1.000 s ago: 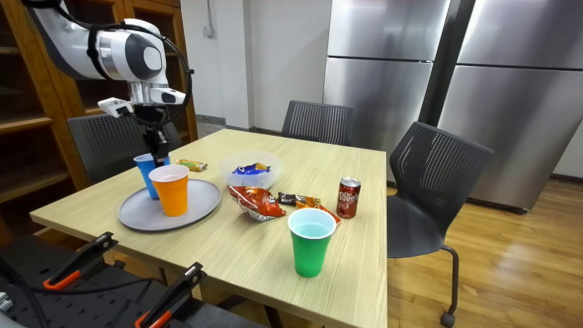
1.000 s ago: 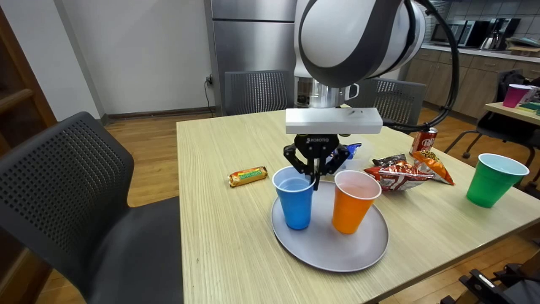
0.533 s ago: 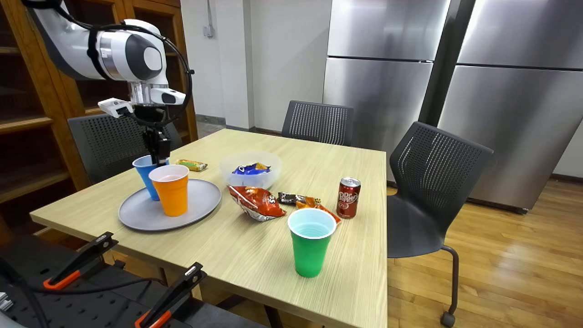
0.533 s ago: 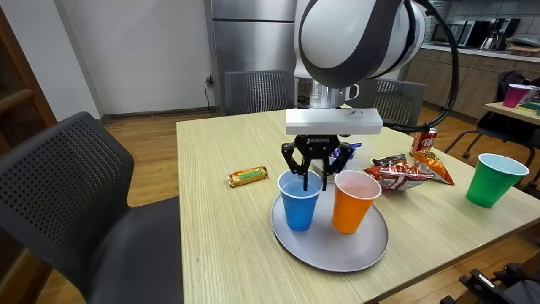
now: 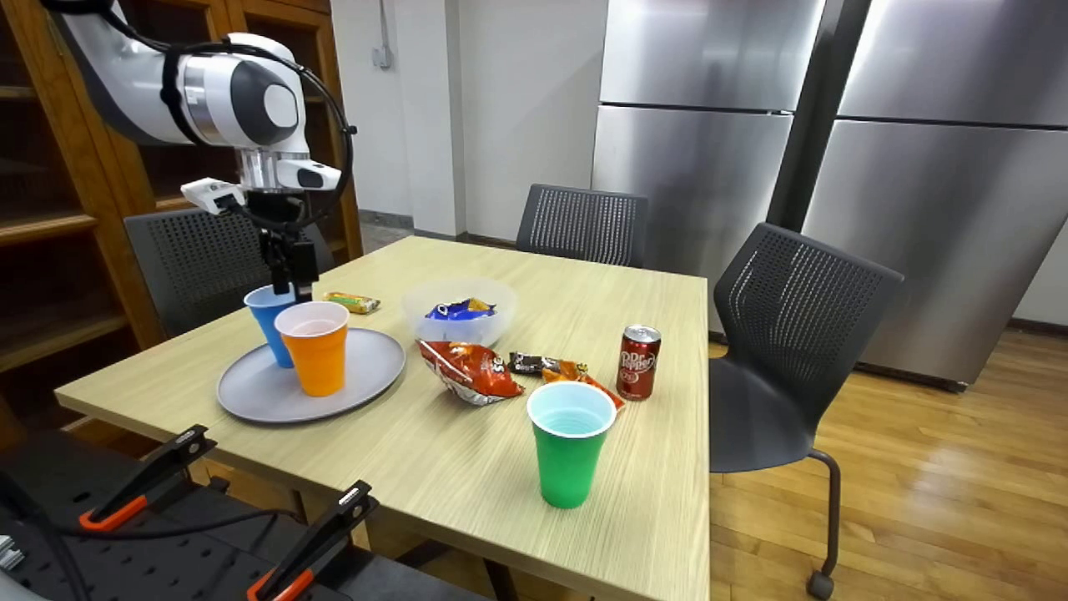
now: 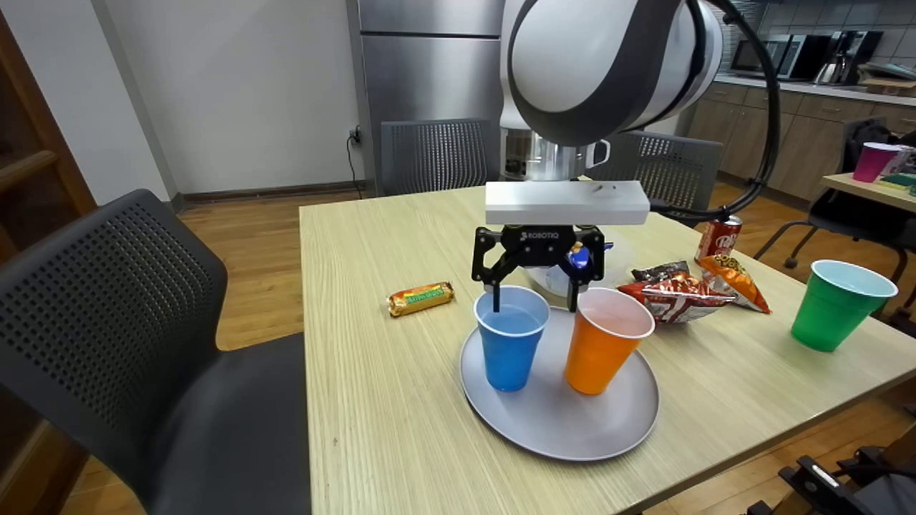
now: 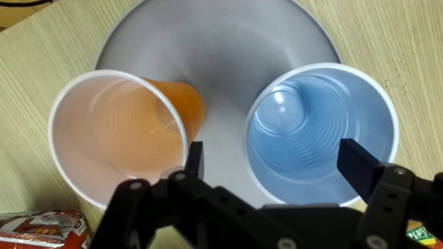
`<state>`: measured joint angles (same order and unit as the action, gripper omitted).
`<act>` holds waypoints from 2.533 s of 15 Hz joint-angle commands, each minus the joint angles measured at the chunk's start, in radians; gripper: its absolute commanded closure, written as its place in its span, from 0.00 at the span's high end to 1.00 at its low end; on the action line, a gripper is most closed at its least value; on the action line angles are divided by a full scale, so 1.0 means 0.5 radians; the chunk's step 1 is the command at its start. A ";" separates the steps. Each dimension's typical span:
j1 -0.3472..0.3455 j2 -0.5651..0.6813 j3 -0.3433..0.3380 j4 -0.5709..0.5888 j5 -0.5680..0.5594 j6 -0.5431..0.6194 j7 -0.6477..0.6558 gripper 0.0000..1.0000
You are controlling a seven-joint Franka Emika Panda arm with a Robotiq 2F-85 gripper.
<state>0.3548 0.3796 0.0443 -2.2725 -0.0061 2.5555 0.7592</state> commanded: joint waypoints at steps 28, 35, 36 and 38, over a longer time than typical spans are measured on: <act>-0.135 -0.045 0.015 0.141 0.088 0.055 -0.048 1.00; -0.248 -0.147 -0.005 0.063 0.115 0.154 -0.087 1.00; -0.267 -0.165 -0.011 0.046 0.117 0.165 -0.093 1.00; -0.303 -0.202 -0.023 0.008 0.127 0.187 -0.112 1.00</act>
<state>0.2333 0.3396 0.0327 -2.2112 0.0263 2.6252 0.7506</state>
